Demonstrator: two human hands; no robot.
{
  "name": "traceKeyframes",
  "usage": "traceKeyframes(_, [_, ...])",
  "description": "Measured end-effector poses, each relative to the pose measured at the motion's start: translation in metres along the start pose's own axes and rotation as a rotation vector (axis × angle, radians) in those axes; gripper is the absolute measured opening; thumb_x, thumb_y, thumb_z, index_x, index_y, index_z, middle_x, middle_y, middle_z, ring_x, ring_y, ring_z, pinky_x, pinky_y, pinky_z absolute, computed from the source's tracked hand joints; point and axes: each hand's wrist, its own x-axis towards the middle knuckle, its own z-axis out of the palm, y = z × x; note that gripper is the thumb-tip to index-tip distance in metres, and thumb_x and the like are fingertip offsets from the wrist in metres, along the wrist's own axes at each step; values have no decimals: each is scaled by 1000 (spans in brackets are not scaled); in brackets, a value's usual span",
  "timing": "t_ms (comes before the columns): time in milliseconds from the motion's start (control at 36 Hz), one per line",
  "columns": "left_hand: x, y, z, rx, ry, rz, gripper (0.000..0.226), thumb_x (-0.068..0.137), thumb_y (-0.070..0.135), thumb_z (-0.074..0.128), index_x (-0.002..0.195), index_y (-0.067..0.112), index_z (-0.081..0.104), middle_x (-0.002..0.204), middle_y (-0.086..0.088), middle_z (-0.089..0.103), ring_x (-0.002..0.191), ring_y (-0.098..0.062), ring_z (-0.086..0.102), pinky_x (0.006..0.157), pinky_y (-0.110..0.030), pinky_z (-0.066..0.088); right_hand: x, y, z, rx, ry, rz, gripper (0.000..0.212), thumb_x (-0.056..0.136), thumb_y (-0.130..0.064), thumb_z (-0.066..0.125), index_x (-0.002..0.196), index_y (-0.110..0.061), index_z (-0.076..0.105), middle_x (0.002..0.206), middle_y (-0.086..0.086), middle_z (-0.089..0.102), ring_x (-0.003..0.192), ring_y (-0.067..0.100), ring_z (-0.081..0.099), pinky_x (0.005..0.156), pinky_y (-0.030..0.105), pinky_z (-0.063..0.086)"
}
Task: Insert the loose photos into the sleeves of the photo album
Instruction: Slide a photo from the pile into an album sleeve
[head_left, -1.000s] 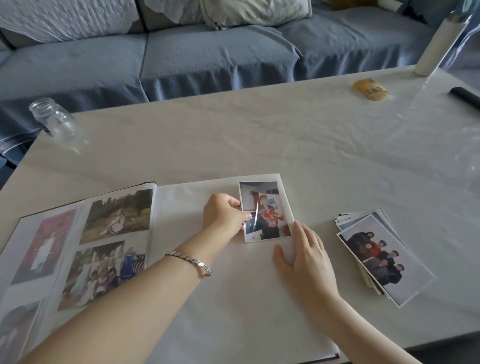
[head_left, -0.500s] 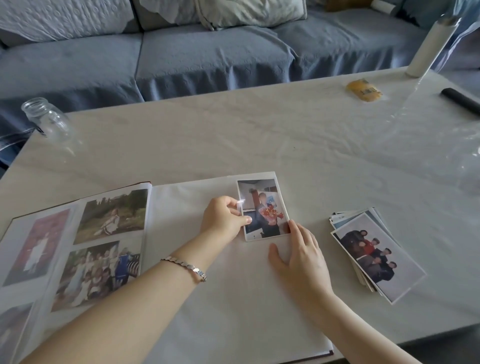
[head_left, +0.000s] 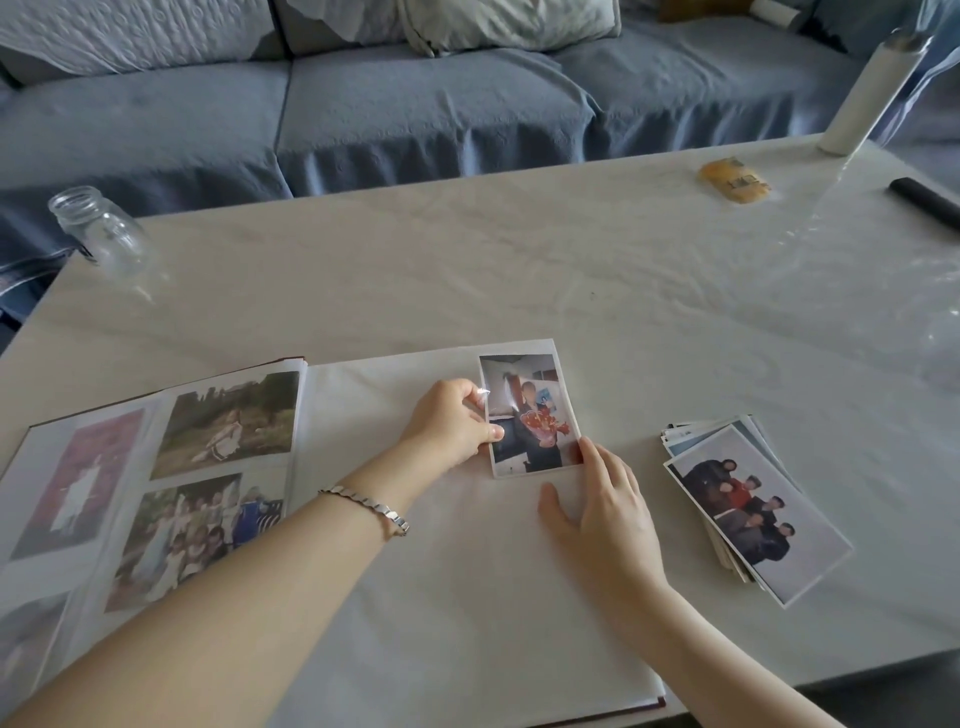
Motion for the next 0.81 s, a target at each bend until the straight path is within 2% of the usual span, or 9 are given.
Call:
traceKeyframes(56, [-2,-1,0,-20,5,14,26,77,8,74,85,17,51,73,3,58,54,-11,51,51,-16,44,0,0,0,0,-2,2,62,89,-33,54,143,-10,32,140,-1,41,132,13,30,103,15,18])
traceKeyframes(139, [-5,-3,4,-12,88,40,27,74,10,77,90,17,56,76,5,56,66,-19,55,67,-26,49,0,0,1,7,6,11,61,88,-32,55,141,-11,34,139,-1,43,130,13,31,103,16,20])
traceKeyframes(222, [-8,-4,7,-72,197,59,23,76,12,76,87,20,57,75,9,57,69,-19,57,72,-29,50,0,-1,1,10,7,18,60,88,-33,54,141,-12,35,139,-2,43,130,13,32,104,18,22])
traceKeyframes(333, [-9,-3,10,-126,287,88,18,78,9,73,94,14,65,88,1,65,74,-17,59,73,-25,48,-1,0,1,5,5,7,61,89,-33,53,142,-12,33,140,-2,41,131,12,31,104,17,21])
traceKeyframes(472, [-10,-3,17,-139,330,112,31,82,6,69,111,12,65,106,-3,65,73,-10,57,68,-15,39,0,0,1,3,14,4,61,89,-33,54,142,-12,34,138,-1,43,130,13,33,103,17,21])
traceKeyframes(583, [-10,-4,20,-138,375,164,33,82,1,66,113,10,64,119,-1,57,71,-8,56,59,-5,37,0,0,2,-2,14,-2,61,89,-33,54,142,-11,34,138,-1,43,130,14,33,103,18,22])
traceKeyframes(667, [-12,-6,23,-126,402,169,28,83,1,64,109,10,66,115,-2,61,65,-1,54,59,2,36,0,0,2,-4,19,-4,62,88,-33,54,142,-11,33,139,-1,43,131,14,32,104,17,21])
traceKeyframes(722, [-12,-7,24,-132,415,145,26,84,4,63,108,12,66,105,-4,66,64,3,53,58,-3,36,0,1,2,-5,29,-9,62,88,-33,55,142,-11,34,139,0,43,130,14,33,104,17,20])
traceKeyframes(806, [-12,-6,24,-128,430,112,23,85,6,63,107,13,66,98,2,64,70,-6,57,66,-12,37,0,1,3,-5,22,-8,62,88,-33,55,142,-10,34,138,0,44,130,15,34,103,17,20])
